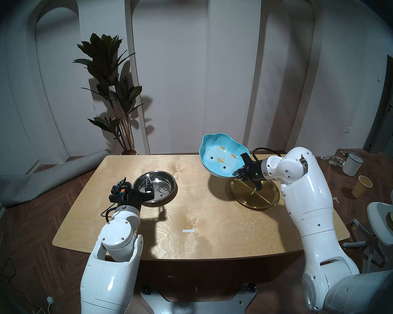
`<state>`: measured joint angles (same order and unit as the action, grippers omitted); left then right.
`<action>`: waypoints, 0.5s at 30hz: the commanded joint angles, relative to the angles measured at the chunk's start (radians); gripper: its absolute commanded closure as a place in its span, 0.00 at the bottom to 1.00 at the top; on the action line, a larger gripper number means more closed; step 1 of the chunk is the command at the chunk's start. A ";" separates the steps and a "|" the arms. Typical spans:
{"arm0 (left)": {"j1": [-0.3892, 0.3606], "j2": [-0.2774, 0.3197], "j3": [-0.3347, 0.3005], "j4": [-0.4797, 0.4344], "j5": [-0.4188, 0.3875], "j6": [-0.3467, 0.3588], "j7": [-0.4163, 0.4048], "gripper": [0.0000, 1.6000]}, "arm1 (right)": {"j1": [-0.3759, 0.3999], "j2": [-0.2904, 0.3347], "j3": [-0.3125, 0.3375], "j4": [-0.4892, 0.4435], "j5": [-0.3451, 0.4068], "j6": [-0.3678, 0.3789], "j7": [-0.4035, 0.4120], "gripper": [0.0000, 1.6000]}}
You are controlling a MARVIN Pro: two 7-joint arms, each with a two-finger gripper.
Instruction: Stack the plates into one stack
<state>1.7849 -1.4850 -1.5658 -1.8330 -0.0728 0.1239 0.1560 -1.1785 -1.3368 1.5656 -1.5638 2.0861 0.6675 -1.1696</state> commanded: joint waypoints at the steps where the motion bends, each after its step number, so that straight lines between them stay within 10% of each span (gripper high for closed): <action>1: -0.013 0.001 0.000 -0.017 0.000 -0.006 0.000 0.00 | -0.070 0.068 0.030 -0.131 0.056 -0.011 -0.117 1.00; 15: -0.013 0.005 0.003 -0.018 -0.004 -0.006 0.004 0.00 | -0.244 0.194 0.106 -0.274 0.169 -0.062 -0.135 1.00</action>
<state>1.7847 -1.4806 -1.5625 -1.8325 -0.0772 0.1239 0.1601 -1.3361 -1.2160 1.6287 -1.7478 2.1858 0.6309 -1.2059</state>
